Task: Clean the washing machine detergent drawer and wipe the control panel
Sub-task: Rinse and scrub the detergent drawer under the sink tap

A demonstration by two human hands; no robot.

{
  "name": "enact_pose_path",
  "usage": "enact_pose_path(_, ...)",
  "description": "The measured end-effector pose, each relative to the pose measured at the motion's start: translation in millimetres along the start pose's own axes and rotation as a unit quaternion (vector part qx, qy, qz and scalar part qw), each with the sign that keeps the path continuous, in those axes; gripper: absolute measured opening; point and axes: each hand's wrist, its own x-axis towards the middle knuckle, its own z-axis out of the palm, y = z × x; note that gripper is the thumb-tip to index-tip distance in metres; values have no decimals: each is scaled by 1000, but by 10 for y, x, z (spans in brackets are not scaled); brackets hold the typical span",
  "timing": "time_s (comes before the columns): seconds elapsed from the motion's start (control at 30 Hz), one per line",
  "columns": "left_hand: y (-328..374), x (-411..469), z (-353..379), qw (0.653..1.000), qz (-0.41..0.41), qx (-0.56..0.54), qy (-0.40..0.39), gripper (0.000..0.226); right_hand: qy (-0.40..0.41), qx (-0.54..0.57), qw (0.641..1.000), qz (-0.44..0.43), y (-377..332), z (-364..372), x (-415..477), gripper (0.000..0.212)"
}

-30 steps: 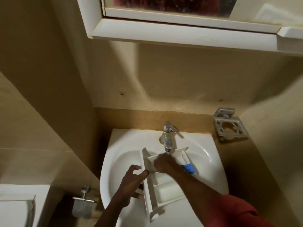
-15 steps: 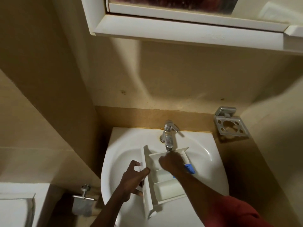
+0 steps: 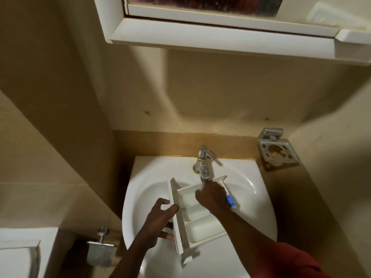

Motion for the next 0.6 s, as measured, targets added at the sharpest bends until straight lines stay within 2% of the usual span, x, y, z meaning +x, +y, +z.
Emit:
enact_pose_path(0.1, 13, 25, 41, 1000, -1, 12, 1, 34, -45, -62, 996, -36, -18, 70, -59, 42)
enact_pose_path(0.2, 40, 30, 100, 1000, 3, 23, 2, 41, -135, -101, 972, -164, -227, 84, -188, 31)
enact_pose_path(0.27, 49, 30, 93, 1000, 1, 21, 13, 45, -167, -89, 960, -207, -273, 66, -213, 29)
enact_pose_path(0.37, 49, 38, 39, 999, 4, 23, 25, 47, -144, -109, 972, -148, -46, -46, -54, 38)
enact_pose_path(0.47, 64, 23, 47, 999, 12, 36, 34, 40, -96, -59, 993, -28, 236, -154, 144, 34)
enact_pose_path(0.6, 113, 3, 106, 998, 24, 51, 33, 32, -82, -5, 997, 10, 51, -14, 17, 38)
